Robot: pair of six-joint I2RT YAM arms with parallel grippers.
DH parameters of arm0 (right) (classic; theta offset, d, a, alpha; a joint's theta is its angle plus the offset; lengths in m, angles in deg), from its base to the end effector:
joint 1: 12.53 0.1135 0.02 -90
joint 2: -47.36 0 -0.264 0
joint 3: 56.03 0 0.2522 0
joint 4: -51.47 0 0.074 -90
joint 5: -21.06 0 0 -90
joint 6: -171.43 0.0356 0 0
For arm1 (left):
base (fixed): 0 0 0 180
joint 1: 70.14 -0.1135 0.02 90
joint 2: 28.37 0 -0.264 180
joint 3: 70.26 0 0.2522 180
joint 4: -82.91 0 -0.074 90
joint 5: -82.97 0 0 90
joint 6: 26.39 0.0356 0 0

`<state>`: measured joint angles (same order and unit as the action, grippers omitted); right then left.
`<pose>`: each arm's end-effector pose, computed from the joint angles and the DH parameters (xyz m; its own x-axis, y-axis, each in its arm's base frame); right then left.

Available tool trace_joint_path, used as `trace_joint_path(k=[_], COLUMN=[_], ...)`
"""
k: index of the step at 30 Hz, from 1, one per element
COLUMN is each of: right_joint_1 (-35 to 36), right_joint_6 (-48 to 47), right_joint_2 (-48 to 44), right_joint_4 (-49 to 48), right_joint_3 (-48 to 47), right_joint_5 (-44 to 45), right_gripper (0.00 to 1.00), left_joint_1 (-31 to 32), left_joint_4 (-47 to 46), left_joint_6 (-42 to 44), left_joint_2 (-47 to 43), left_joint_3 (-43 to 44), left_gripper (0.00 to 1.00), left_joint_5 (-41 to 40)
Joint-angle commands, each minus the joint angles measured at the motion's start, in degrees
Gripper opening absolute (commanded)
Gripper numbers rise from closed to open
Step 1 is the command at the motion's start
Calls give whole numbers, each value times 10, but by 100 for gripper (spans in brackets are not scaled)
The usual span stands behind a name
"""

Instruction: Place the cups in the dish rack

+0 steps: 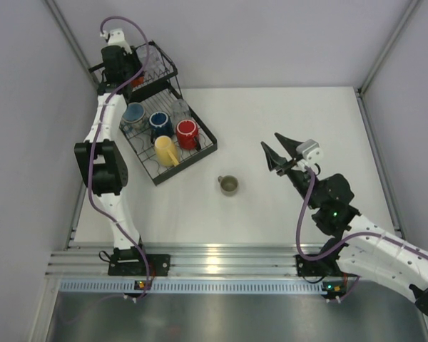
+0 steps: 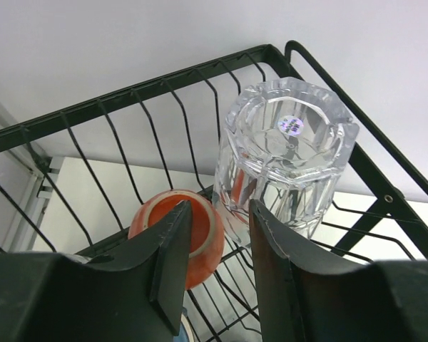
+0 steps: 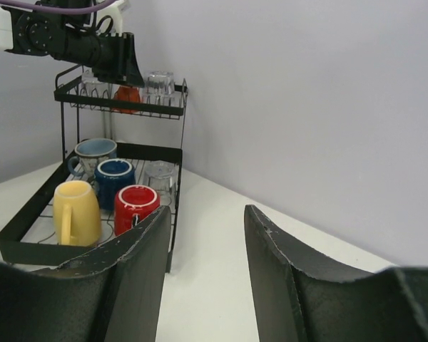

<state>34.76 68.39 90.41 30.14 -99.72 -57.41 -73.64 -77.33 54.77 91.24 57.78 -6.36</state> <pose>0.1275 0.1276 0.3373 0.3813 0.0871 -0.9203 -0.5217 0.8422 -0.1364 0.5065 0.0306 0.3585 -0.1861 -0.1653 -0.9685 -0.0791 0.9851 -0.1530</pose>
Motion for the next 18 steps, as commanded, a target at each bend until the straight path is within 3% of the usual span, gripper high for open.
trace_joint_path(k=[1, 10, 18], right_joint_1=[-4, -4, -4], right_joint_6=[-4, -2, 3], right_joint_2=[5, 5, 12], right_joint_4=[-9, -9, 1], right_joint_3=[-14, -11, -15], right_joint_5=[2, 2, 1], right_gripper=[46, 46, 46], left_joint_1=[-3, -2, -2], left_joint_4=[-40, -50, -50], left_joint_6=[-3, 7, -5], left_joint_2=[4, -29, -70], left_joint_3=[21, -7, -12], left_gripper=[44, 44, 44], left_joint_5=[26, -26, -24])
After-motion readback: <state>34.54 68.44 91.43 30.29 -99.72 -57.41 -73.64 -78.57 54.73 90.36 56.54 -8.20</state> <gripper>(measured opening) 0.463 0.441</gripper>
